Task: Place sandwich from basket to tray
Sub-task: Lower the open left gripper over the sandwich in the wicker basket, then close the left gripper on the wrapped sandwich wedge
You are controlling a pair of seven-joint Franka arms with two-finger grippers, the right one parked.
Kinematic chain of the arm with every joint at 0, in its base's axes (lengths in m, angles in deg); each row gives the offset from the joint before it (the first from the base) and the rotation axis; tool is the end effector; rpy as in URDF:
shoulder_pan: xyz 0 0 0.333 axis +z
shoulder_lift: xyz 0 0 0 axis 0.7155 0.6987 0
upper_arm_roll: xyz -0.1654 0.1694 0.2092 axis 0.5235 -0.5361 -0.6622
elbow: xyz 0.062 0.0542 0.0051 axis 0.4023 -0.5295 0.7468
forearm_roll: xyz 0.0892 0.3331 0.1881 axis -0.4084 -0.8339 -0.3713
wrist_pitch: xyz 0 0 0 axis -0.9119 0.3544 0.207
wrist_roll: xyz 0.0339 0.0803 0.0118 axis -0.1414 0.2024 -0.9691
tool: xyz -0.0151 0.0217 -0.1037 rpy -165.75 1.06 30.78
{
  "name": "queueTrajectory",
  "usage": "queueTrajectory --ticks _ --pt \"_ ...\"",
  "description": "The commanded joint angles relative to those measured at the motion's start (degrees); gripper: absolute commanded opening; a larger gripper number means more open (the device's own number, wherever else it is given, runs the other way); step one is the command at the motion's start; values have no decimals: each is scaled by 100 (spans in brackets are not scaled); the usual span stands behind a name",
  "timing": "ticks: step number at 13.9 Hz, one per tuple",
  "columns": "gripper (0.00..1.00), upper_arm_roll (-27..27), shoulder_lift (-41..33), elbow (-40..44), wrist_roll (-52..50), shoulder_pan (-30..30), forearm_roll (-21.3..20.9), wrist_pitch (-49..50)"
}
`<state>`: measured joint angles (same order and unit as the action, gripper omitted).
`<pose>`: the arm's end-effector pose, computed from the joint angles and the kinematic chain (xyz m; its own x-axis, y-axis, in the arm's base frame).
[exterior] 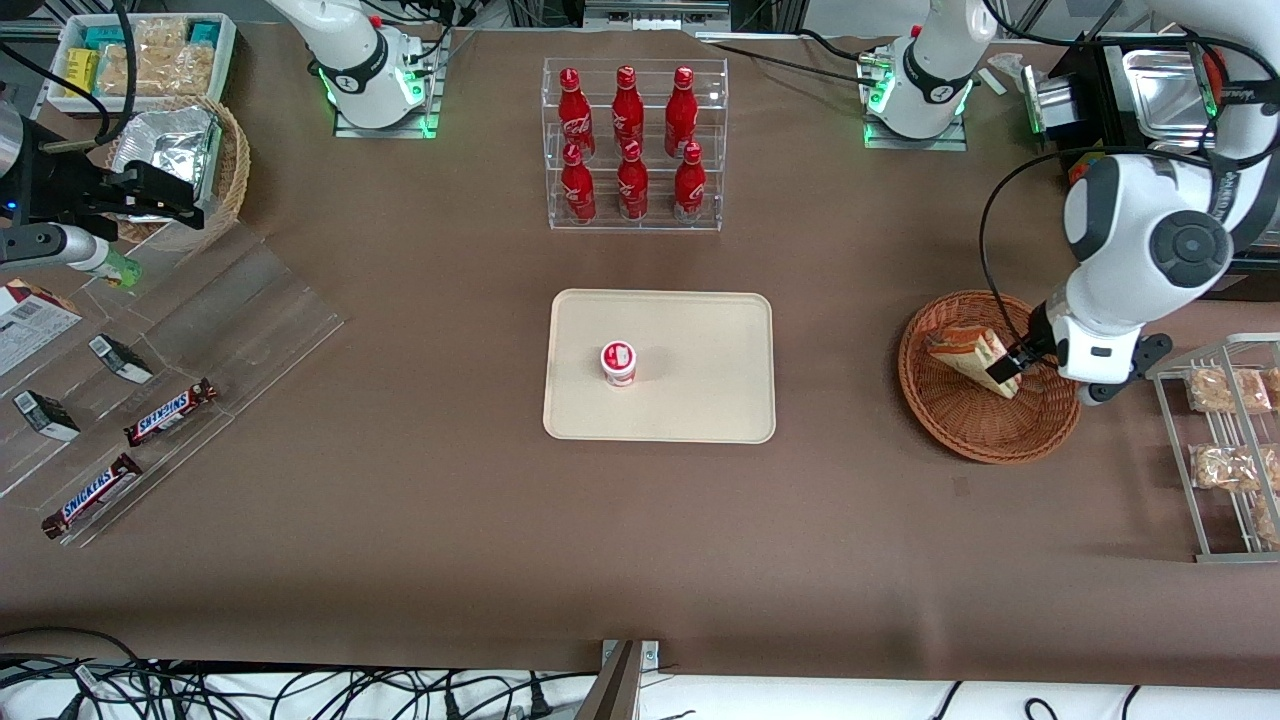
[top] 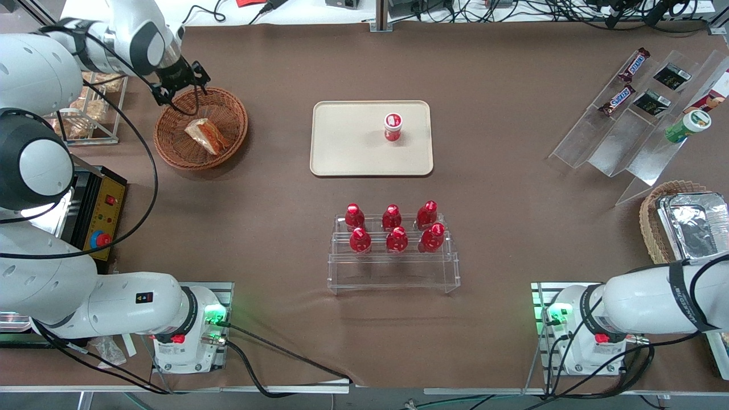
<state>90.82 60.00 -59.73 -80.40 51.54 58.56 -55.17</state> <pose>0.5670 0.0073 0.3181 0.7851 0.6185 0.0315 0.6188 -0.7812 -0.0825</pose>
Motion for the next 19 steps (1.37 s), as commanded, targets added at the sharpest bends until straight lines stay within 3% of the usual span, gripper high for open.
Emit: queueTrajectory --ticks 1,5,10,11,12,13,14,15,19 --pt "100 27 -145 -667 -363 55 -277 -772" --pt "100 27 13 -1213 -767 108 -330 -1723" --pt "100 19 250 -1275 -874 108 -339 -1900" --pt "96 19 277 -1275 -874 108 -339 -1909" --pt "70 19 295 -1275 -874 108 -339 -1900" --pt "33 19 312 -1267 -874 108 -339 -1900" --pt "4 19 312 -1266 -874 108 -339 -1900" --pt "0 19 304 -1258 -882 108 -339 -1900" --pt "0 27 181 -1205 -821 108 -339 -1769"
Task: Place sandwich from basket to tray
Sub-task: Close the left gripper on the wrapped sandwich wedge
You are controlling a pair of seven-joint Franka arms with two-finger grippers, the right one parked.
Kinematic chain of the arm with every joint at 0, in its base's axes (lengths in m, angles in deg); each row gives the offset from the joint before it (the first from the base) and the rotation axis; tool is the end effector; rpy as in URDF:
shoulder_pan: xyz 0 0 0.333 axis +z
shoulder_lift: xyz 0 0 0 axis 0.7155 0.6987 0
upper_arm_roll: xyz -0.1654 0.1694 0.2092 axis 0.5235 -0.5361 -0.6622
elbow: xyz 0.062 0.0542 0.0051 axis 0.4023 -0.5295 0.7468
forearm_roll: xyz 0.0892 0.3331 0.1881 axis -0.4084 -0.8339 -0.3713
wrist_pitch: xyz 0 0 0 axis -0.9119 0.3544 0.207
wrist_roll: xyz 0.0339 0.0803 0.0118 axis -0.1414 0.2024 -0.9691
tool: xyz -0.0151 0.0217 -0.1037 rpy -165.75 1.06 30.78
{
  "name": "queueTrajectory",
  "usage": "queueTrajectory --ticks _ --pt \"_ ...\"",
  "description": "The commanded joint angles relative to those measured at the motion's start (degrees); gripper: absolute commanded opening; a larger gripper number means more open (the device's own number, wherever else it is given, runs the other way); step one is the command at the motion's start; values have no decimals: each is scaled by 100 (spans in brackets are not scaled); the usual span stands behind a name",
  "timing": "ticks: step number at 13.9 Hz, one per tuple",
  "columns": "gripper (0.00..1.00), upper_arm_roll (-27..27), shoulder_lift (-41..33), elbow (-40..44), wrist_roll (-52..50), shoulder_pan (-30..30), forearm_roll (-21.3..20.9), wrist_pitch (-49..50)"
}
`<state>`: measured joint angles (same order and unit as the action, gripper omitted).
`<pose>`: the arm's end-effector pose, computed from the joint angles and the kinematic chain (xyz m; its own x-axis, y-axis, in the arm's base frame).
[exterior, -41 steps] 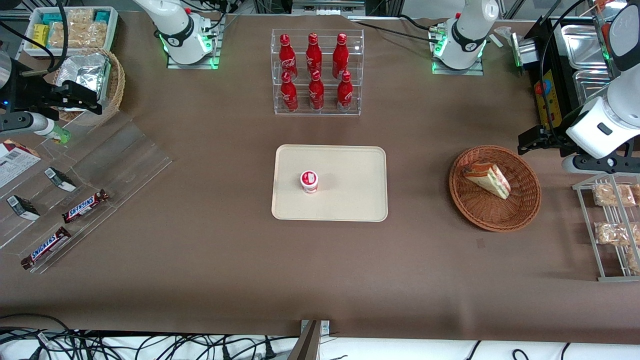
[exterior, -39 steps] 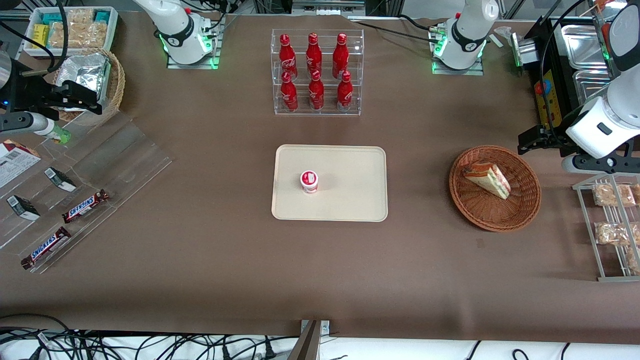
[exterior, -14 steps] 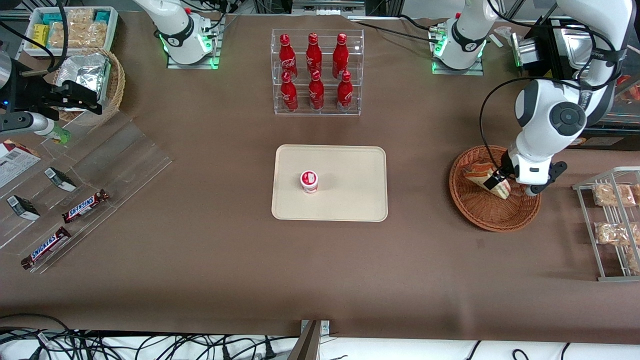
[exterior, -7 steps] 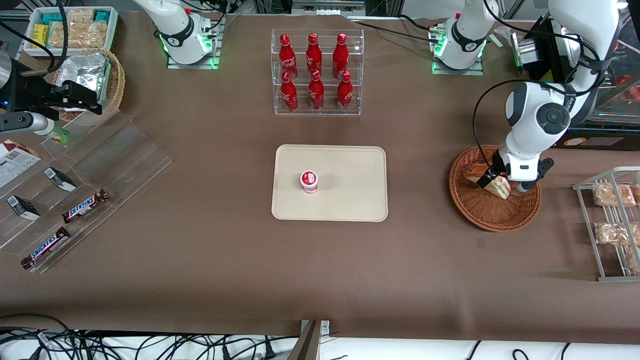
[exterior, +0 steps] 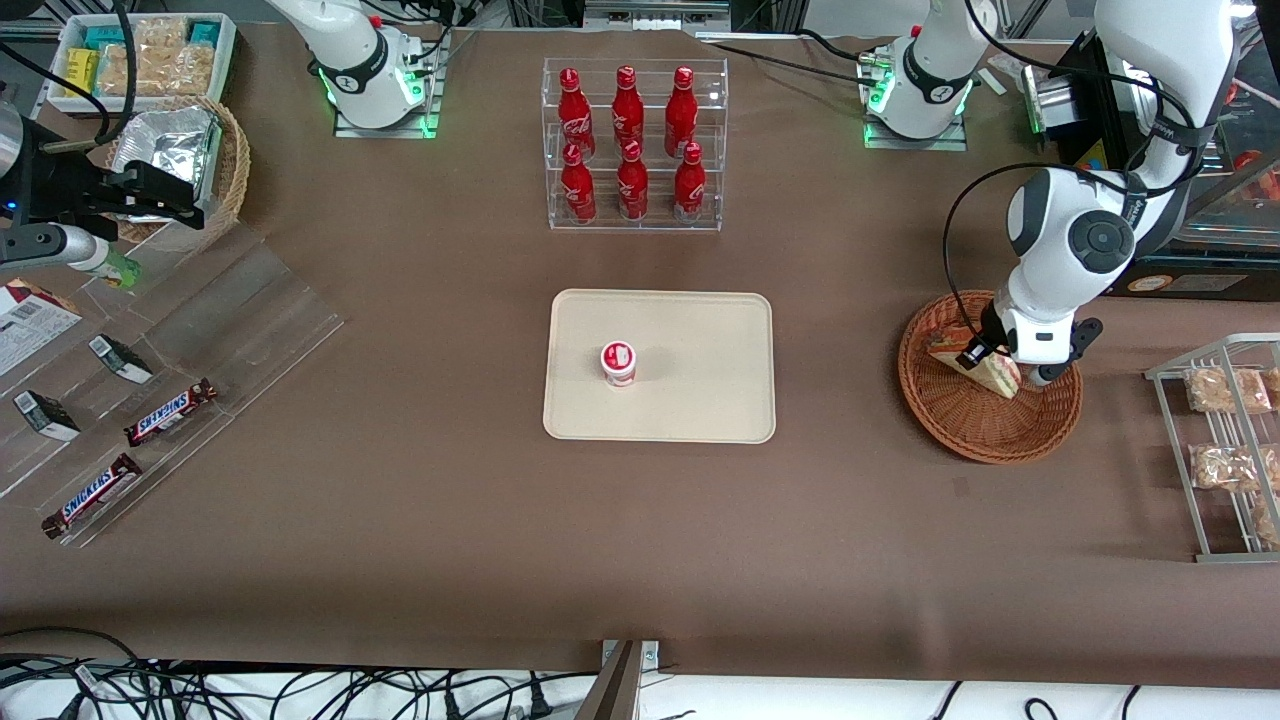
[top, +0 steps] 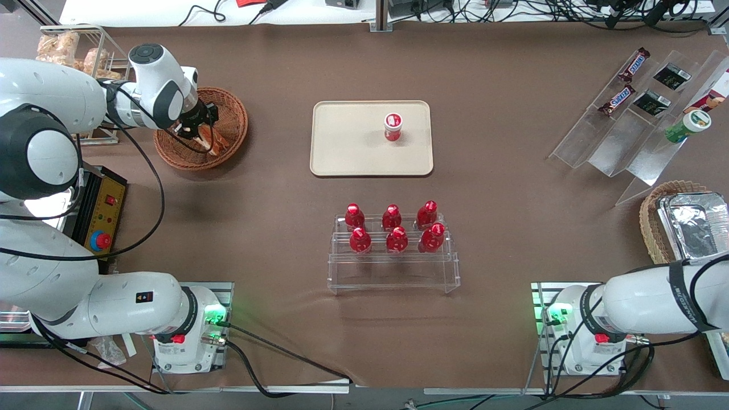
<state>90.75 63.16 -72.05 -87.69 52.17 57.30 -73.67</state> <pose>0.5230 0.0052 0.2311 0.7206 0.6908 0.0591 0.6928 -0.7207 -0.0231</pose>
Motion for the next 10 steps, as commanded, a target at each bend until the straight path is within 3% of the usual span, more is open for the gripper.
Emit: queueTrajectory --ticks 1,5,10 --pt "0 43 -231 183 -31 46 -213 378" --pt "0 148 -346 1403 688 11 -186 2397" --pt "0 324 -223 3144 1453 -95 156 4113"
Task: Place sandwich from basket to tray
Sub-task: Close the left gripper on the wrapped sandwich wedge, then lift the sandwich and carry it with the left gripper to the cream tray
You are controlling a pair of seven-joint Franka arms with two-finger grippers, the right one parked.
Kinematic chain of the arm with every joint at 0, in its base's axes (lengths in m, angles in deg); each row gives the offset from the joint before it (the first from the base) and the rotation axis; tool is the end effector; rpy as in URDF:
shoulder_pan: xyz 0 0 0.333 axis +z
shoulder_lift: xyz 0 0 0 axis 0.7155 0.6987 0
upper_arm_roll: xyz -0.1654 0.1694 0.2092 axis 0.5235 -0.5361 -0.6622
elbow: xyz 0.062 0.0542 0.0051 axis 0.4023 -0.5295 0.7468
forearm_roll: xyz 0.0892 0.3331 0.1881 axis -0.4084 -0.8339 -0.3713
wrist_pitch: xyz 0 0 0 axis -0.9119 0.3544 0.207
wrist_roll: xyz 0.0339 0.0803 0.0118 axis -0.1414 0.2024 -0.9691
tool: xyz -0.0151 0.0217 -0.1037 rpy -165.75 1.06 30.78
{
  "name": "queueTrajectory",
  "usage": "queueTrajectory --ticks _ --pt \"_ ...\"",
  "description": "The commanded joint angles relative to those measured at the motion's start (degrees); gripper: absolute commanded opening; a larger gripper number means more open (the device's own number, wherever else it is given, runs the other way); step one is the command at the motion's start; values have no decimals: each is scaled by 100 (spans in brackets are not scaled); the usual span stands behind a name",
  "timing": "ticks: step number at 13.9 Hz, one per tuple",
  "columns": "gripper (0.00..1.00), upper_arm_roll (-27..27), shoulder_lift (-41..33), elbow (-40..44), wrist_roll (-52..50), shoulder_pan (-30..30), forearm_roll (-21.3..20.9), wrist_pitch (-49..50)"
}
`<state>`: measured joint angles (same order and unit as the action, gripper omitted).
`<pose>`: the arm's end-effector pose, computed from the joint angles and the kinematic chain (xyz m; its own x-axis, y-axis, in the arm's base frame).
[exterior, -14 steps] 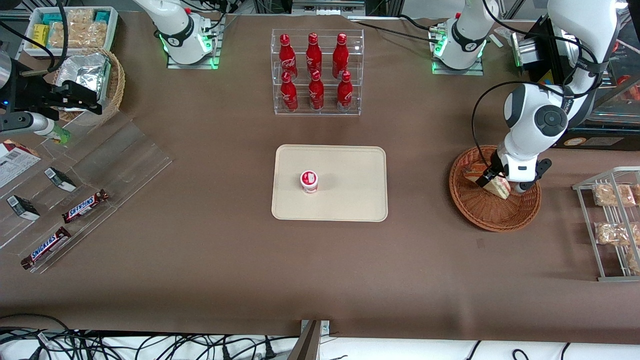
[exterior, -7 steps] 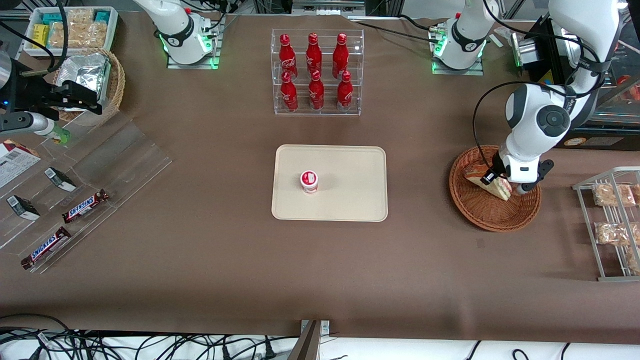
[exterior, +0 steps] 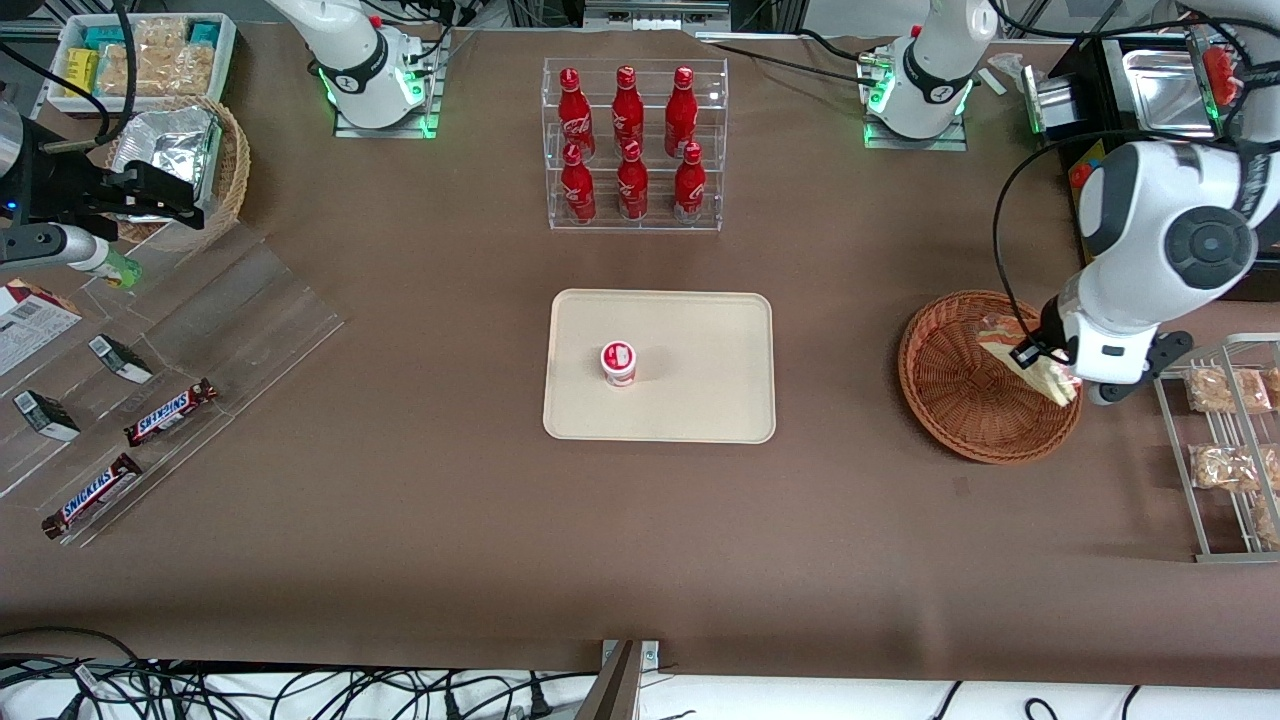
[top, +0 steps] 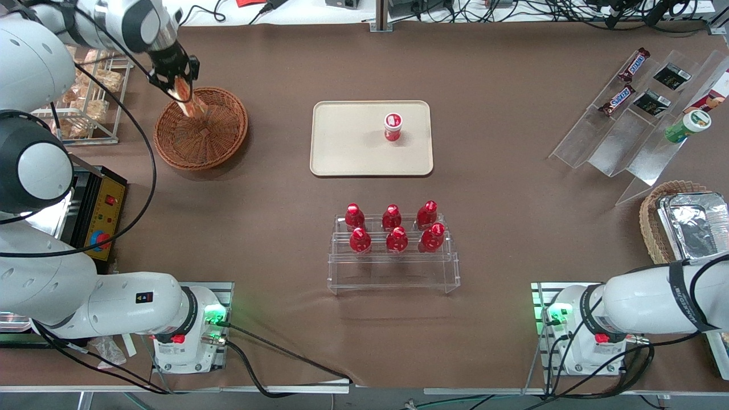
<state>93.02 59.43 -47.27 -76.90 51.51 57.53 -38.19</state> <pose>0.5927 -0.0070 0.3962 0.8308 0.5566 -0.0082 0.5494 -0.8222 -0.1488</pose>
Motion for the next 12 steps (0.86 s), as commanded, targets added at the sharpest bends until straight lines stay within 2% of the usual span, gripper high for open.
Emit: queueTrajectory --ticks 1,5,8,12 --pt "0 106 167 948 559 -82 230 769" --pt "0 141 281 1600 1263 -616 529 1052" --pt "0 141 518 1864 1395 -1144 530 1087" --pt "0 141 896 2005 2107 -1838 556 1026"
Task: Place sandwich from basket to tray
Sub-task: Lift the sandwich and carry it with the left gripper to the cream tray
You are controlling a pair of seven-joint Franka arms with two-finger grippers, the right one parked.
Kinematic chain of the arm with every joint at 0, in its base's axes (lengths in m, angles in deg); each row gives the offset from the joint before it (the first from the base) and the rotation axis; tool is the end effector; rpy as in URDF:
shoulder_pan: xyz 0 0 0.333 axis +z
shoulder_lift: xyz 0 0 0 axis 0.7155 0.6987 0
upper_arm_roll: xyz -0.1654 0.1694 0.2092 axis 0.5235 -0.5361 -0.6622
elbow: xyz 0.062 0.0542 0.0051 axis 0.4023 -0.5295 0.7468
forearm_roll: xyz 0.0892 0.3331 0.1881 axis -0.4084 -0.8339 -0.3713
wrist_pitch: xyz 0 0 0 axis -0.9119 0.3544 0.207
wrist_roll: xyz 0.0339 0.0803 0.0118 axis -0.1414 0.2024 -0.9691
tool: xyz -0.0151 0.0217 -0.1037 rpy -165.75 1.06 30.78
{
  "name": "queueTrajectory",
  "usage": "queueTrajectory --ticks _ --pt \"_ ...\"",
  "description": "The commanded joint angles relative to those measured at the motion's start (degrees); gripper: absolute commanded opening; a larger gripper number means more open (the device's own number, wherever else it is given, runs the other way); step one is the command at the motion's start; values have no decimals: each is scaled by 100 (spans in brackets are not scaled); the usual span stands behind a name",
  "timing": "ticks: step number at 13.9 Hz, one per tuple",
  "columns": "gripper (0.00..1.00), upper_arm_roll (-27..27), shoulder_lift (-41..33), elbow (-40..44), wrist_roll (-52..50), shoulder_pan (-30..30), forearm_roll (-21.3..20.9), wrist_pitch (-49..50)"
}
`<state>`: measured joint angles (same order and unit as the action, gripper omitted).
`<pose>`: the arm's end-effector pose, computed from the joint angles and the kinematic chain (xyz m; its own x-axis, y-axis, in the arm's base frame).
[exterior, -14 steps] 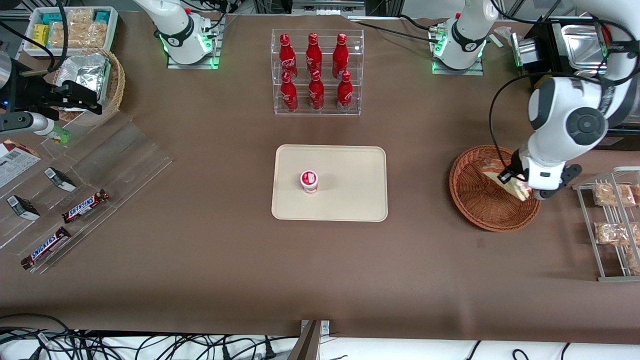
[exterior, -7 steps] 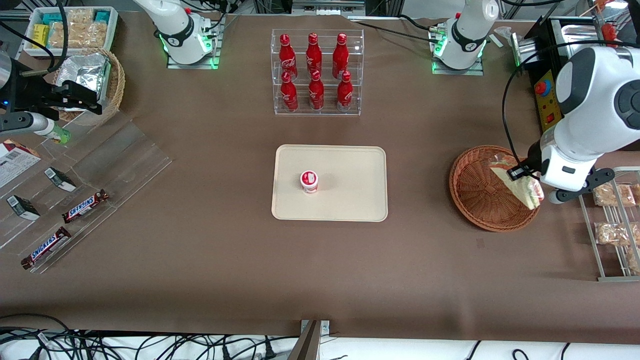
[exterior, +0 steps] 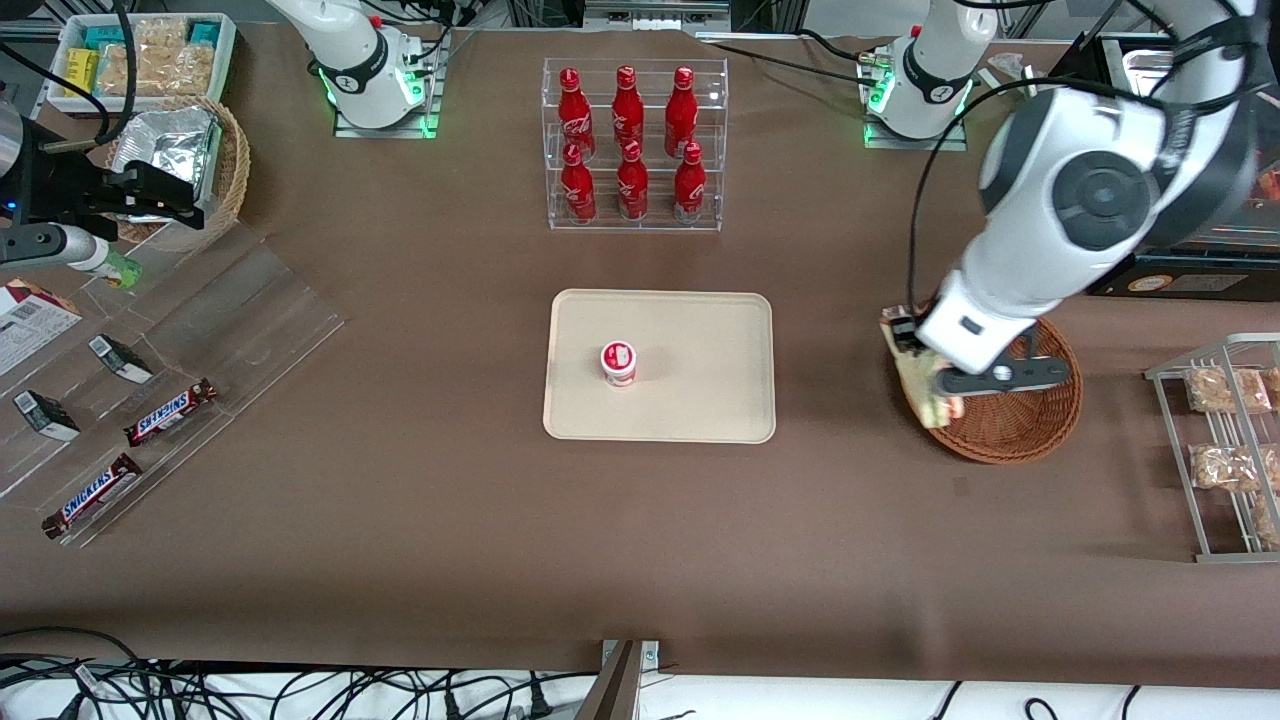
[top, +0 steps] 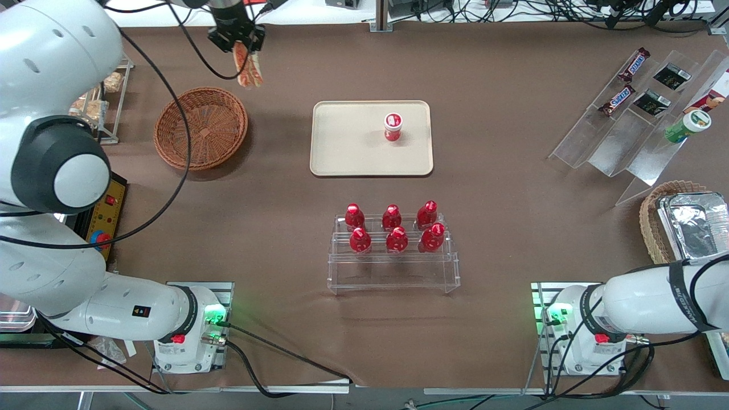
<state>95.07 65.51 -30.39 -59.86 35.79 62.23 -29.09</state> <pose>0.6092 -0.2000 0.4552 0.9979 0.0365 -0.0536 0.0342 -0.9985 -0.0437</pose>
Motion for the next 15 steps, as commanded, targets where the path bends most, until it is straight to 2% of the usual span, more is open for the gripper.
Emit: queueTrajectory --ticks 1,3,9,15 --pt "0 -64 437 378 412 -442 207 116" --pt "0 -64 648 413 325 -802 323 -94" --pt "0 -82 1518 255 -510 -1656 244 -1280" --pt "0 -90 2046 158 -660 -1859 59 -1712"
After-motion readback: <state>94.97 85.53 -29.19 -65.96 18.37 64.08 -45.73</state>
